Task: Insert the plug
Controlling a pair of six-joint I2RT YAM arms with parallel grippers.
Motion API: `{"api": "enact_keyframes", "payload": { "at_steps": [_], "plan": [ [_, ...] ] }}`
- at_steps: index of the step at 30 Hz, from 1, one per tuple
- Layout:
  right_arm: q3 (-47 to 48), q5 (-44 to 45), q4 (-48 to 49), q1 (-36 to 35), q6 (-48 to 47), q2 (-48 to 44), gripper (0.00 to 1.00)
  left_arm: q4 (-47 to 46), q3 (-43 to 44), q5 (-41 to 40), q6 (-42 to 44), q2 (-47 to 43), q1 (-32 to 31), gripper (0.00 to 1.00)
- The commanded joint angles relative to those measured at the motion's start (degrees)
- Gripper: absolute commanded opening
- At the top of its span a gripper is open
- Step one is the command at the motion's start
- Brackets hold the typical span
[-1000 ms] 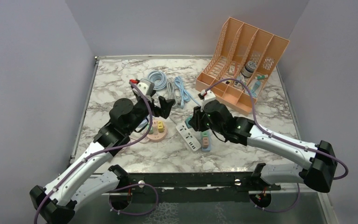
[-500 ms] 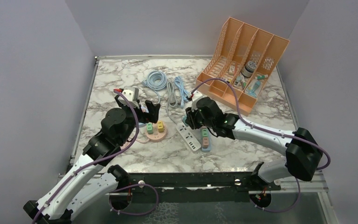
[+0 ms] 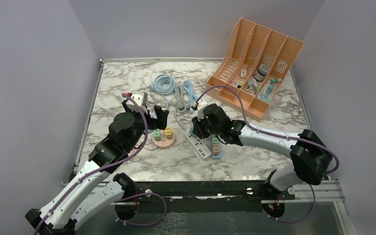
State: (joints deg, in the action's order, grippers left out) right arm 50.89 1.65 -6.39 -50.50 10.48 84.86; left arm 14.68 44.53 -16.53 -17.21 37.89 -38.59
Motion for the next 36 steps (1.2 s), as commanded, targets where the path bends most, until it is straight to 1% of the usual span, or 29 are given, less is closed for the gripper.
{"api": "enact_keyframes", "payload": {
  "at_steps": [1,4,9,20,30,34,36],
  "plan": [
    [-0.1,0.4,1.4,0.4,-1.2,1.3,0.10,-0.8,-0.6,0.0,0.2,-0.1,-0.1,0.95],
    [0.0,1.7,0.3,0.4,-1.3,1.5,0.09,-1.1,-0.7,0.1,0.2,0.0,-0.1,0.95],
    [-0.6,1.4,0.6,0.4,-1.4,2.0,0.10,-1.3,-0.8,0.3,0.2,0.4,-0.1,0.95],
    [-1.0,1.0,0.9,0.4,-1.2,6.4,0.09,-1.3,-0.9,0.1,0.2,0.7,-0.1,0.95],
    [2.7,3.1,-8.1,0.4,0.0,10.4,0.09,-1.2,-0.9,0.1,0.2,0.9,-0.1,0.95],
    [1.7,3.9,-8.3,0.3,1.7,11.5,0.09,-1.1,-0.9,0.0,0.1,0.9,-0.1,0.95],
    [0.2,5.9,-7.6,-0.2,2.7,11.7,0.09,-1.1,-0.9,-0.1,0.0,0.9,-0.1,0.95]
  ]
}}
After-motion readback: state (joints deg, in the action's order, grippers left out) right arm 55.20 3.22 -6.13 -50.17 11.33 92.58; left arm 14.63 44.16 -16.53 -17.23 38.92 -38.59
